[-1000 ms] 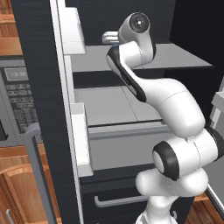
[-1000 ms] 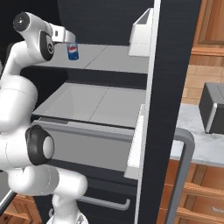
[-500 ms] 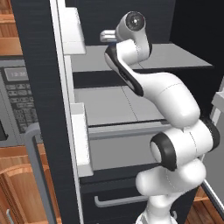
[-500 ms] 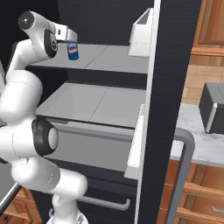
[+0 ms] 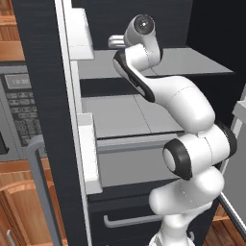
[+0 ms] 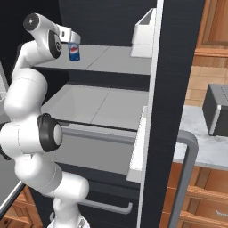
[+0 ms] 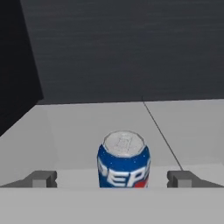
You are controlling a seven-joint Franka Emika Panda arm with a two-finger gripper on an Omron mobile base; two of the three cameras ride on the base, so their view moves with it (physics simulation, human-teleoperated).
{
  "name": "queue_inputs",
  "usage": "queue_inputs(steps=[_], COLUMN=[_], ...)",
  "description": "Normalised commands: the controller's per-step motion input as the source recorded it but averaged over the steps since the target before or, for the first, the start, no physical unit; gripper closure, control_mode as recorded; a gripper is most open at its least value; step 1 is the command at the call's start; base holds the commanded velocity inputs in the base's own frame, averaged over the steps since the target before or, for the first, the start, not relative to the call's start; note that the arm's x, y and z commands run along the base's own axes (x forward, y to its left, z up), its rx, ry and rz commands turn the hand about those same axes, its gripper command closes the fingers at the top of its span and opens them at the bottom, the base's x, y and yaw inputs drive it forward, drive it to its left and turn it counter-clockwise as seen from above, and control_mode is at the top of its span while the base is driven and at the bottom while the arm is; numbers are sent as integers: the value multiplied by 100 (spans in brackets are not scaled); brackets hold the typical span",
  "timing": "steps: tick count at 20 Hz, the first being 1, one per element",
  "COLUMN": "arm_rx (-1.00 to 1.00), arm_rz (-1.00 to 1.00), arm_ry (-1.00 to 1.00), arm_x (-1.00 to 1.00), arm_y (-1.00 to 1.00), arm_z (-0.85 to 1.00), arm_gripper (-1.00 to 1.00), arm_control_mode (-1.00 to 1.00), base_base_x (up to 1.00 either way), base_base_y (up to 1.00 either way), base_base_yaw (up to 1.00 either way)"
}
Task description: Open the fridge, grab two sodas, and place both sodas inside the bowl with ice on the dining counter.
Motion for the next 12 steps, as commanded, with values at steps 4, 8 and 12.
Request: queue_inputs(steps=[4,8,12], arm_rx=[0,0,0], arm_rz=[0,0,0], arm_ry=[0,0,0], arm_x=[5,2,6], arm_y=[0,-7,-9], arm_z=[-9,-5,-1], arm_gripper=[-100,-100,-100], arm_control_mode=[-100,-100,-100], base_base_x=[0,0,0], base_base_y=[0,0,0], base_base_yaw=[0,0,0])
